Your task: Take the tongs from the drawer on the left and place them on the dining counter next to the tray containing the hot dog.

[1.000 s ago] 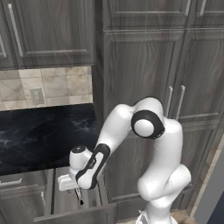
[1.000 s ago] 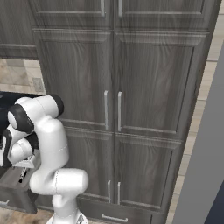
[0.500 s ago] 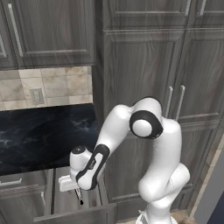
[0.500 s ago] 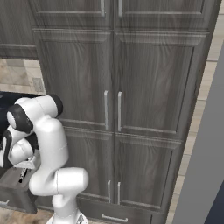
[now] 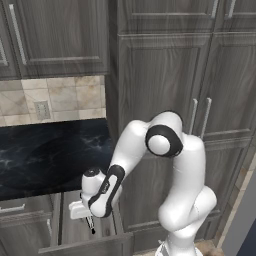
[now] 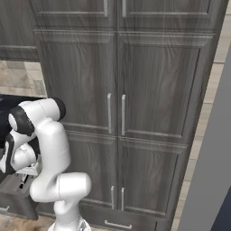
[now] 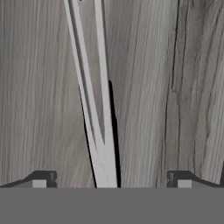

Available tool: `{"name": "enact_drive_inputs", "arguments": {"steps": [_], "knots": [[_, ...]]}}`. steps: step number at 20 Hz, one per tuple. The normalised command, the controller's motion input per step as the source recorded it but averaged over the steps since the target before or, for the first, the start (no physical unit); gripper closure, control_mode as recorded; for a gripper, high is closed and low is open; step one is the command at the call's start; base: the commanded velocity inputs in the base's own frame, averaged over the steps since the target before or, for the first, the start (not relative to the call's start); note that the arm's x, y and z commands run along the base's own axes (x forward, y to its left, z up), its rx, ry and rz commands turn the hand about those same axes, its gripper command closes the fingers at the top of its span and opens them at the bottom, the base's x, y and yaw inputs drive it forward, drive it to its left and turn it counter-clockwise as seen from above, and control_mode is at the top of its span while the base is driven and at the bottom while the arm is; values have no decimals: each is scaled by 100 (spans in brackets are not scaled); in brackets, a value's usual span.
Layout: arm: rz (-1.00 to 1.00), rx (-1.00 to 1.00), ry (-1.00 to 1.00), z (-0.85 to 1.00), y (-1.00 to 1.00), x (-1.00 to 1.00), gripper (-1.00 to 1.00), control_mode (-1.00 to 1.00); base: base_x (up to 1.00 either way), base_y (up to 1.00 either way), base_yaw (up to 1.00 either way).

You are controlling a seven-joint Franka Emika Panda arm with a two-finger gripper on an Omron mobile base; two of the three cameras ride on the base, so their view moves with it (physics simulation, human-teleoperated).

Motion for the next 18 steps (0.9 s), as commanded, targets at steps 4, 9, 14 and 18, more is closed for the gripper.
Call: {"name": "enact_drive_inputs", "arguments": {"steps": [4,9,14,18], "knots": [[-1,0,0,-20,0,0,-100,-100,0,0,0],[-1,0,2,-25,4,0,-100,-100,0,0,0],[0,0,0,-14,11,0,-100,-100,0,0,0],[0,0,0,-15,4,0,-100,-100,0,0,0]]}}
